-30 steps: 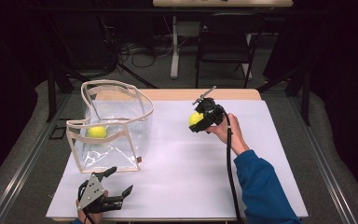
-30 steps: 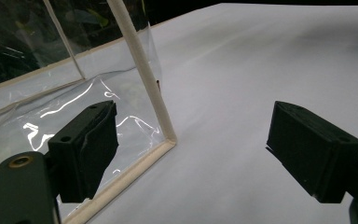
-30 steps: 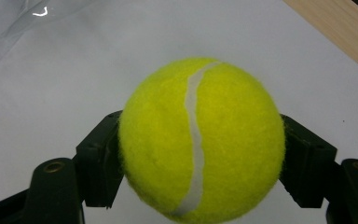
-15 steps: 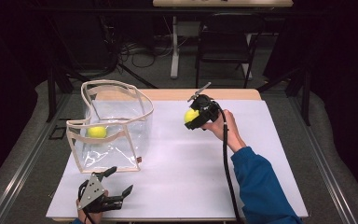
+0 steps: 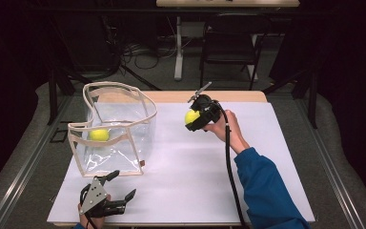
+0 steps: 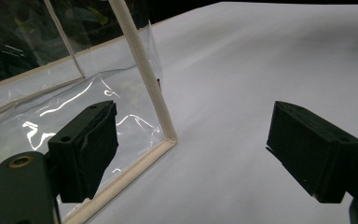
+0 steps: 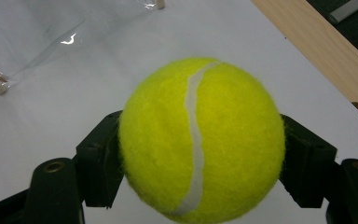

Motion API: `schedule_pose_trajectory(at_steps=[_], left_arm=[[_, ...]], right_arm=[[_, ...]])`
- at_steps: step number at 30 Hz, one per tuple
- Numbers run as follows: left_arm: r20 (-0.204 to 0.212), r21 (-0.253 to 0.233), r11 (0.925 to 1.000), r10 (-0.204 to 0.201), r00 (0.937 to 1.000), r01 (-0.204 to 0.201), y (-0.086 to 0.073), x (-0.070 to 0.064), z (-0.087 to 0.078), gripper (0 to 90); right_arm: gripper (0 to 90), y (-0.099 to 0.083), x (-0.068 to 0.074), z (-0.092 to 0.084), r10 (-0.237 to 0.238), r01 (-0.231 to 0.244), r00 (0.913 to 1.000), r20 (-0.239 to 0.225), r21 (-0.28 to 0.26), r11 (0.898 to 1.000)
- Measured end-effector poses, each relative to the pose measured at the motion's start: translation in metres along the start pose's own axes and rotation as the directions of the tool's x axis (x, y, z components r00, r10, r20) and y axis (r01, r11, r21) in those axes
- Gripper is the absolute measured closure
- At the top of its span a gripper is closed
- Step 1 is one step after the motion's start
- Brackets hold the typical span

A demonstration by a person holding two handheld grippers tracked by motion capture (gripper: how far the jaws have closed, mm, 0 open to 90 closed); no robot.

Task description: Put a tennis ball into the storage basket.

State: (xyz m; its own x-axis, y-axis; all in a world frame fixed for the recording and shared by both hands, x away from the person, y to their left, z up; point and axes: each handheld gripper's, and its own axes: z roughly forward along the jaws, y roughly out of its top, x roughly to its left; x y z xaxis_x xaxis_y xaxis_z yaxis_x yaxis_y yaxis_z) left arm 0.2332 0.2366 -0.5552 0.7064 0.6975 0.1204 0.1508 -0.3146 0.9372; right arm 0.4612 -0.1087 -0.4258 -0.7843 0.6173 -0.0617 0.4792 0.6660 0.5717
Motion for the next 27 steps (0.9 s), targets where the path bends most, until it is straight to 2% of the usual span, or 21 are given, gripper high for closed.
schedule_pose_trajectory(at_steps=[27], left_arm=[[0.000,-0.004,1.0000,-0.002,1.0000,0.002,0.000,-0.001,-0.001,15.9]], right_arm=[[26.3,0.027,0.010,-0.014,-0.038,0.038,0.9993,-0.002,-0.024,0.999]])
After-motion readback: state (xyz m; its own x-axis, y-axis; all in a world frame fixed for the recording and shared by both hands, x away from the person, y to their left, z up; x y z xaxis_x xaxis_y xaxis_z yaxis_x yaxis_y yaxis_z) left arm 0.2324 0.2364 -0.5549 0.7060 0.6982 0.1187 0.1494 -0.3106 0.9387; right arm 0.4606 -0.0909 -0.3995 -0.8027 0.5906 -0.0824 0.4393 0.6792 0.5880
